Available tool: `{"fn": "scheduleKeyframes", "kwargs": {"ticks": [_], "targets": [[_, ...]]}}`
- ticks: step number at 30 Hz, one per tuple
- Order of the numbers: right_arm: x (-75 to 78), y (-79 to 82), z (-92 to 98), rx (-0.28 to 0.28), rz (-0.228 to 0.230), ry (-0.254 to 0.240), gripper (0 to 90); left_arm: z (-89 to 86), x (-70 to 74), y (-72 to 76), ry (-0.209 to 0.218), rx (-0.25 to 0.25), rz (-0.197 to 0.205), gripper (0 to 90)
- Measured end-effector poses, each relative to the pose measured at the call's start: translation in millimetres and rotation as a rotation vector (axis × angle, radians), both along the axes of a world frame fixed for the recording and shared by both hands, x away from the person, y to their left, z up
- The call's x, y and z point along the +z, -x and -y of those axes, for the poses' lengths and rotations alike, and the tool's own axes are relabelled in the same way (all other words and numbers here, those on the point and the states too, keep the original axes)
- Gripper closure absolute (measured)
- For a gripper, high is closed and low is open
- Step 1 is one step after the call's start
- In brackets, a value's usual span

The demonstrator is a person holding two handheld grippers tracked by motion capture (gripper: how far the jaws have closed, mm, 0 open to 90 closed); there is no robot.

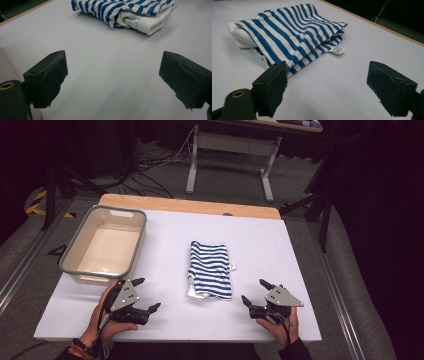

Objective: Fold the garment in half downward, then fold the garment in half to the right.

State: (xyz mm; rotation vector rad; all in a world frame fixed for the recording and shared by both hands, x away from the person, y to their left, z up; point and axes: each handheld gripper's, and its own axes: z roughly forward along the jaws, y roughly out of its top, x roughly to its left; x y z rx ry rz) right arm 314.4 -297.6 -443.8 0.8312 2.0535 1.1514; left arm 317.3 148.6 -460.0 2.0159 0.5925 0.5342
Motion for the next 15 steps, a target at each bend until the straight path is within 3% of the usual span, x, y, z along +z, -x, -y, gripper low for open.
{"fn": "scheduleKeyframes", "kwargs": {"ticks": [15], "targets": [[-2.4,-0.2,-2.7,0.002,-0.006,0.021,17.4,5.9,-0.6,-0.3,-0.015,-0.005,-0.011,10.3]]}}
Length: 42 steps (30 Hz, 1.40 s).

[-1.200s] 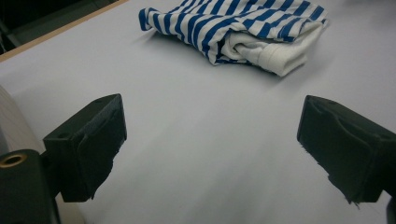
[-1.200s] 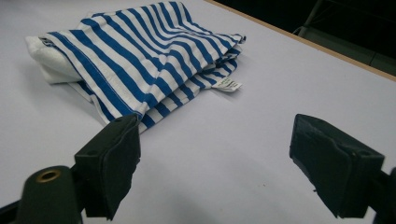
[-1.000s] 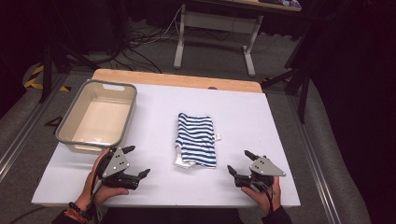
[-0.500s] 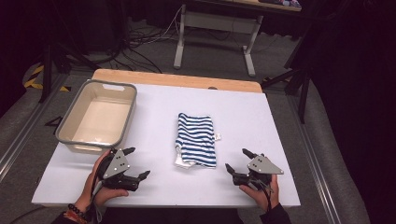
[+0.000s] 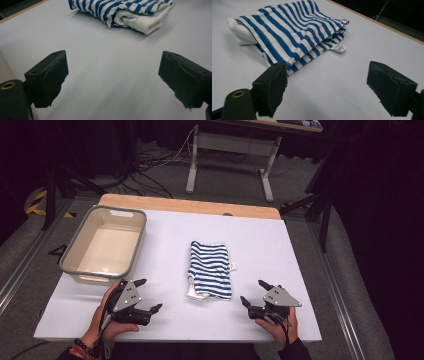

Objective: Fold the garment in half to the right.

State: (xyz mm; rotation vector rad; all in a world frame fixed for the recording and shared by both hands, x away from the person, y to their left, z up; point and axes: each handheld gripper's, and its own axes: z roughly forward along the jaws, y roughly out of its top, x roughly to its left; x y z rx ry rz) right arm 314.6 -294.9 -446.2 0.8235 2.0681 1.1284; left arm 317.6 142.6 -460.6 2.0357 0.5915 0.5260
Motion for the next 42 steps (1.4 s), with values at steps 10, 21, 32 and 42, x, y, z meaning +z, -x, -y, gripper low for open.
{"fn": "scheduleKeyframes", "kwargs": {"ticks": [10,21,32,42], "targets": [[-1.7,-1.3,-0.7,-0.004,-0.001,0.021,17.4,5.0,-1.3,-5.5,-0.001,0.020,-0.086,10.9],[-2.1,0.9,-0.7,-0.022,0.008,0.040,17.5,33.8,9.4,-18.8,0.078,-0.012,-0.192,10.6],[-5.8,-0.5,-6.2,-0.015,-0.003,0.064,17.7,88.6,22.3,-52.3,0.115,-0.018,-0.231,10.6],[-9.3,-3.1,-5.2,-0.022,-0.010,0.100,17.9,119.0,6.7,-80.3,0.083,0.061,-0.298,10.4]]}}
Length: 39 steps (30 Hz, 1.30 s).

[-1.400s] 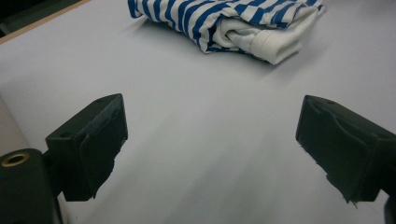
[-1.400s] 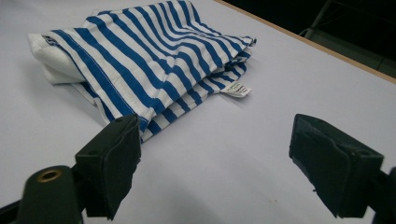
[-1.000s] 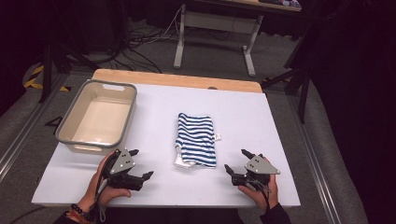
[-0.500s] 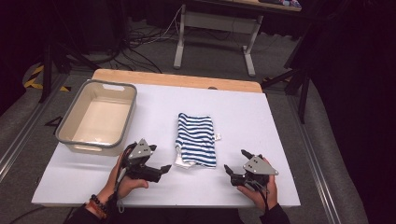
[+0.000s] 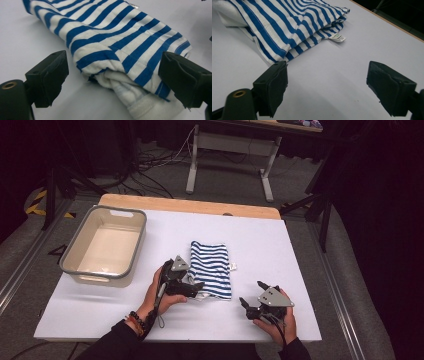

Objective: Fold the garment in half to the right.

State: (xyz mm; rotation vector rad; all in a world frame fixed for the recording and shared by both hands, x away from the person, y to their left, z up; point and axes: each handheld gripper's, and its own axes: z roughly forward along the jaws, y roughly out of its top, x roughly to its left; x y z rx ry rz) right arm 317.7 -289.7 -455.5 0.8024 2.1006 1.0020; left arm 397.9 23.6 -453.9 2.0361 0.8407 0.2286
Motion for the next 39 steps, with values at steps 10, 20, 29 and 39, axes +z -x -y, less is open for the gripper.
{"fn": "scheduleKeyframes", "kwargs": {"ticks": [10,20,29,39], "targets": [[-3.4,-3.2,-0.4,-0.003,-0.020,0.014,17.9,4.1,-9.7,-2.6,-0.040,0.015,-0.069,13.6],[-3.9,-5.6,0.3,-0.002,-0.042,0.013,17.9,4.1,-9.4,0.0,-0.022,-0.044,-0.069,33.7],[-4.2,-6.7,-0.4,0.000,-0.054,0.019,17.9,5.2,-9.4,1.9,-0.035,-0.029,-0.044,42.4],[-2.8,-10.0,4.1,-0.013,-0.082,-0.027,17.9,7.7,-7.2,6.6,-0.063,-0.044,0.000,51.1]]}}
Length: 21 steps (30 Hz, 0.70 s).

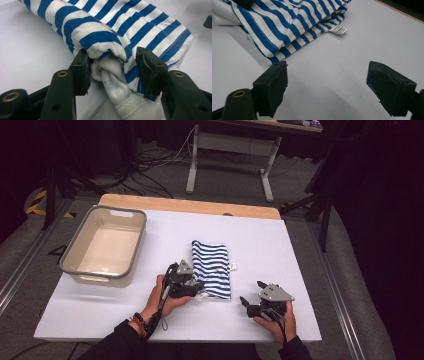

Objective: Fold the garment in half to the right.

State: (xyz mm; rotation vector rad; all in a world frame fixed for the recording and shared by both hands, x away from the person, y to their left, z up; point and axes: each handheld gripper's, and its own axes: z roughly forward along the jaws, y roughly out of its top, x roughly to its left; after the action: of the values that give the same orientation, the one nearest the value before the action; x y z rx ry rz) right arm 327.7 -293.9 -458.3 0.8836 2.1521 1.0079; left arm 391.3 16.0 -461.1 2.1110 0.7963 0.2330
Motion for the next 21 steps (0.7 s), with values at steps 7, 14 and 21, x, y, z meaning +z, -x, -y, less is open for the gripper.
{"fn": "scheduleKeyframes", "kwargs": {"ticks": [7,14,21], "targets": [[0.2,-0.7,0.4,0.004,-0.007,-0.004,17.8,0.7,0.5,1.5,-0.007,-0.011,0.021,58.9],[6.9,-6.8,7.1,-0.035,-0.002,-0.054,17.6,-0.2,0.1,1.0,0.000,-0.013,0.017,60.2],[14.8,-12.7,11.0,-0.055,0.021,-0.073,16.5,-0.6,-0.6,0.9,0.004,-0.016,0.021,60.5]]}}
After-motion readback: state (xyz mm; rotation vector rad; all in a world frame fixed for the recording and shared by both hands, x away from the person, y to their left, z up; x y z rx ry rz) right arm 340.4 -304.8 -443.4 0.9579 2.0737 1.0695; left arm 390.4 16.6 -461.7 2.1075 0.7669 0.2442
